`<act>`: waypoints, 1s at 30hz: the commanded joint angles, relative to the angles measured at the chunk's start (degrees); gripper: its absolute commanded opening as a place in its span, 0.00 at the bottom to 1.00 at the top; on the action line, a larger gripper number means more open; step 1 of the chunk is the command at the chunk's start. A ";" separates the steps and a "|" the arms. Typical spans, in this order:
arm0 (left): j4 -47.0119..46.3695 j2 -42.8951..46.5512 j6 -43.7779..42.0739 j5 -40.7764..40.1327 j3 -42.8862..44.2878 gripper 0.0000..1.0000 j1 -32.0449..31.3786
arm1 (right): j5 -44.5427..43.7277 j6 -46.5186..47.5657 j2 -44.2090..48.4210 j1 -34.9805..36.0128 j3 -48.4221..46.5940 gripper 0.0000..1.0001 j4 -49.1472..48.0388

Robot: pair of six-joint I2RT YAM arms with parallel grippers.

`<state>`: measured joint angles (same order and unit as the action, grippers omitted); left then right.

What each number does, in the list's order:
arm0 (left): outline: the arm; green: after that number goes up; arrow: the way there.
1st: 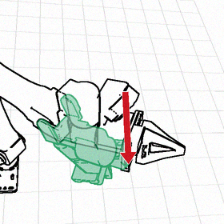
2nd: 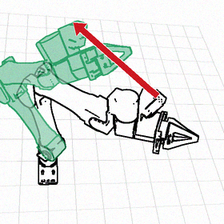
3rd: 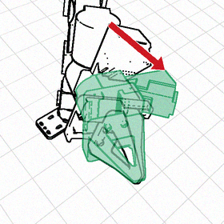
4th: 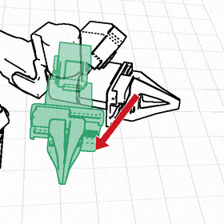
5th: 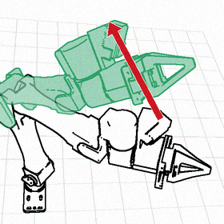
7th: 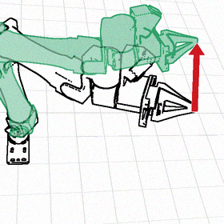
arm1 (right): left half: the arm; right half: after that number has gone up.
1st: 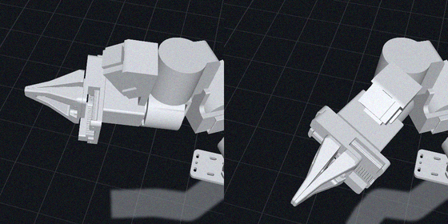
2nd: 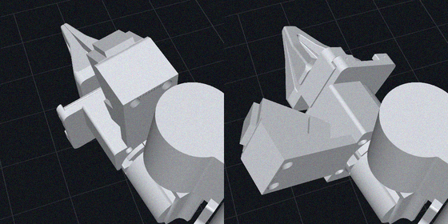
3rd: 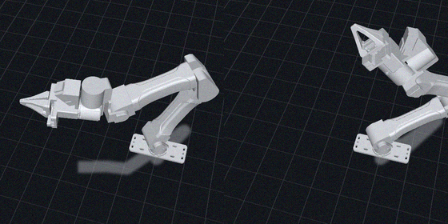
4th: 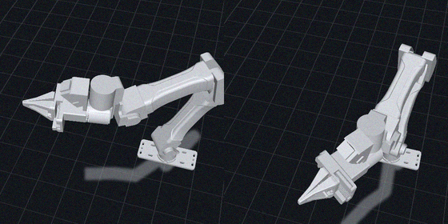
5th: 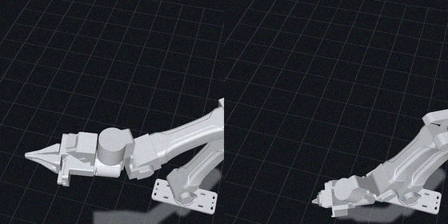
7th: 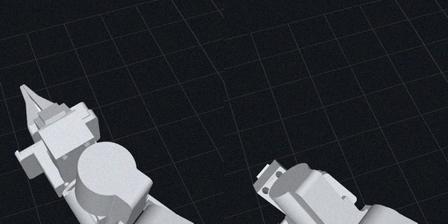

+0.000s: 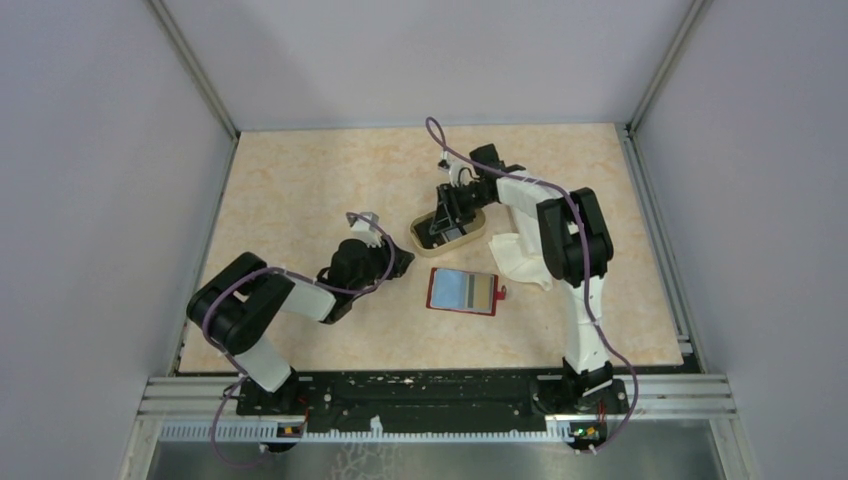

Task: Put the credit cards into the card holder
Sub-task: Pick up the credit card from the storage box.

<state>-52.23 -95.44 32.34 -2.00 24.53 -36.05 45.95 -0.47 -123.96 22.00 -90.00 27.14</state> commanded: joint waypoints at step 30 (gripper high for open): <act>-0.91 -0.99 0.99 1.56 -0.10 0.46 0.63 | 9.06 -11.92 -2.42 2.40 1.97 0.41 -8.55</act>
<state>-50.74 -95.90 33.21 -1.26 24.62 -35.83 53.91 -11.75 -126.04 23.33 -87.74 20.21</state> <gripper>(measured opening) 0.455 0.397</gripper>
